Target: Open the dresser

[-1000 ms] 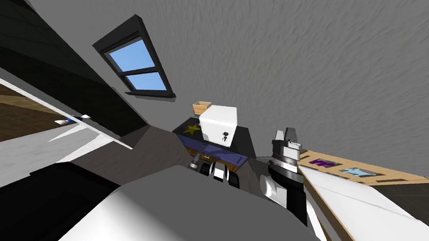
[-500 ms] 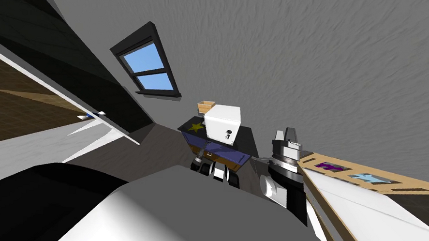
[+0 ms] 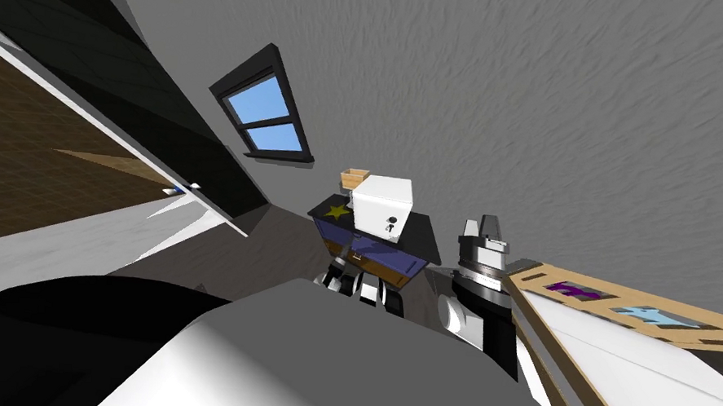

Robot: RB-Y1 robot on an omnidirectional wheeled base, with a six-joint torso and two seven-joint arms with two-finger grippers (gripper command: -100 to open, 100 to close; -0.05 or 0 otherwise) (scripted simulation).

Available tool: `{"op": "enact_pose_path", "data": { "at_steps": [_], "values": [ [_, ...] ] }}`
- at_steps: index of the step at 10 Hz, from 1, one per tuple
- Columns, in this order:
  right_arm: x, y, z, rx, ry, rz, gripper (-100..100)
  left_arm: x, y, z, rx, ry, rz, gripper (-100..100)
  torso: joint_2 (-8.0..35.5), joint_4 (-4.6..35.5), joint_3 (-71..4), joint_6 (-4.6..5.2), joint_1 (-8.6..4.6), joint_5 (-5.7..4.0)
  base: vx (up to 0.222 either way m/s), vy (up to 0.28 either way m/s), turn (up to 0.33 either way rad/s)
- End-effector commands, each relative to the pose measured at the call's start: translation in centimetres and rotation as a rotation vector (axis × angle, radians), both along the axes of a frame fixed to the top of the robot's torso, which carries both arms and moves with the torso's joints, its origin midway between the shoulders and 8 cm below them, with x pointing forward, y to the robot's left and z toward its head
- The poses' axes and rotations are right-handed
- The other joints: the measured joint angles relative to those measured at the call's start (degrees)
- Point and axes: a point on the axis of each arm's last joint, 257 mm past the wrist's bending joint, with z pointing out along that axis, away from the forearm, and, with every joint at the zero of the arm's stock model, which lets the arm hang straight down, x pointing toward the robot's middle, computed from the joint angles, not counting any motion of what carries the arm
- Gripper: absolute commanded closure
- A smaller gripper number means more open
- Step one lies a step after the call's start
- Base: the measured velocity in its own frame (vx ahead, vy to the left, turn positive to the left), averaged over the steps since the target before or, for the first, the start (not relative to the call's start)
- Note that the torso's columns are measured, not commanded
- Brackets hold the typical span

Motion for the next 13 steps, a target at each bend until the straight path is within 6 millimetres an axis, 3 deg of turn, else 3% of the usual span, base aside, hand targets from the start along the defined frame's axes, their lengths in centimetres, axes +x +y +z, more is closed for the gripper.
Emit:
{"op": "enact_pose_path", "data": {
  "at_steps": [1, 8, 11, 13],
  "values": [
    [0.0, 0.0, 0.0, 0.0, 0.0, 0.0, 0, -0.5, 0.3, 0.0, -0.001, 0.0, 0.007, 100, -0.08, -0.03, -0.05, 0.0, -0.03, 0.0, 0.02, -0.005, -0.08],
    [0.0, 0.0, 0.0, 0.0, 0.0, 0.0, 0, -5.8, 3.4, -0.9, -0.009, 0.0, 0.065, 100, -0.01, 0.0, 0.01, 0.02, 0.1, 0.03, 0.051, -0.017, -0.084],
    [0.0, 0.0, 0.0, 0.0, 0.0, 0.0, 0, -9.6, 5.5, -0.8, -0.005, -0.007, 0.103, 100, 0.02, 0.01, 0.02, 0.01, -0.02, 0.0, 0.054, -0.013, -0.125],
    [0.0, 0.0, 0.0, 0.0, 0.0, 0.0, 0, -9.9, 5.6, -1.0, -0.004, 0.0, 0.106, 100, -0.04, -0.02, -0.03, -0.01, 0.0, 0.0, 0.047, -0.014, -0.016]
  ]
}}
